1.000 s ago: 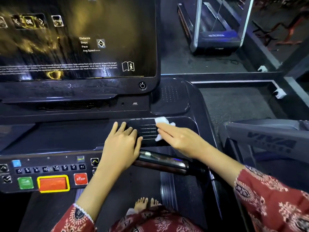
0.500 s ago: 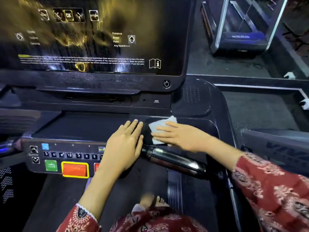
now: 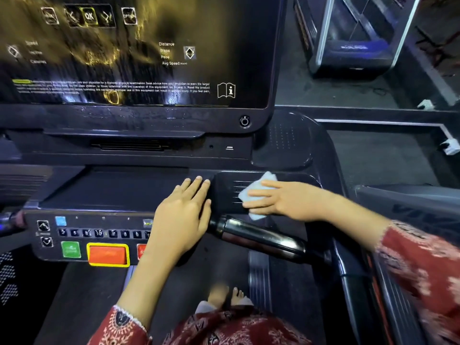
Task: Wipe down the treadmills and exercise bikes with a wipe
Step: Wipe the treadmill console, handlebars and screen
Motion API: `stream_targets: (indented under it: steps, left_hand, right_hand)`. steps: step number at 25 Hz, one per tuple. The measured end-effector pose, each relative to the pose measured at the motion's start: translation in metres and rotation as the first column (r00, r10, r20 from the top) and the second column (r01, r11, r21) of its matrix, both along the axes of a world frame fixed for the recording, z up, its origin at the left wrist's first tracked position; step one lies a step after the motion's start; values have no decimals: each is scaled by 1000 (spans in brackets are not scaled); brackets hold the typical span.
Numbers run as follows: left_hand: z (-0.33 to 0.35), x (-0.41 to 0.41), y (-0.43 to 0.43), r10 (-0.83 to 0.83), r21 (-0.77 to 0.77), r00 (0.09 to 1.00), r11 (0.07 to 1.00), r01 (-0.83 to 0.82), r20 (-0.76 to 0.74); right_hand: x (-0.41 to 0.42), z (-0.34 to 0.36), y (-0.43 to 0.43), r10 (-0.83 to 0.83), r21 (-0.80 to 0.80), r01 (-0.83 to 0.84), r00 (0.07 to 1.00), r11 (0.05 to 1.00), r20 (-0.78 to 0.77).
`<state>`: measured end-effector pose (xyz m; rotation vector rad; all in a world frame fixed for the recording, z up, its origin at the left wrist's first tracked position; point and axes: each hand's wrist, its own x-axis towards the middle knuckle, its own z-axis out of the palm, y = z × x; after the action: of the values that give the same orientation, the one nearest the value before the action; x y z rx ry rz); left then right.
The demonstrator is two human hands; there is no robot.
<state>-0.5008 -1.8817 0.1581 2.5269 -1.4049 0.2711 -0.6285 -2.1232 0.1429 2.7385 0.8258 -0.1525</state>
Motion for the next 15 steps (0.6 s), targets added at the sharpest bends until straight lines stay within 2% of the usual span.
stream_targets:
  steps: [5, 8, 10, 11, 13, 15]
  left_hand:
    - [-2, 0, -3, 4, -13, 1000, 1000, -4, 16]
    - [-1, -2, -2, 16, -6, 1000, 1000, -15, 14]
    - [2, 0, -1, 13, 6, 1000, 1000, -13, 2]
    - [2, 0, -1, 7, 9, 1000, 1000, -7, -1]
    - [5, 1, 3, -4, 0, 1000, 1000, 4, -22]
    - [7, 1, 7, -17, -41, 998, 999, 14, -68]
  right_hand:
    - [-30, 17, -21, -104, -7, 104, 994, 995, 38]
    - [3, -7, 6, -143, 82, 132, 980, 988, 141]
    - [29, -14, 29, -215, 168, 191, 966, 967, 140]
    - [33, -13, 37, -275, 205, 249, 955, 947, 111]
    - [26, -10, 48, -398, 333, 333, 906, 882, 148]
    - [12, -2, 56, -578, 503, 453, 807, 736, 120]
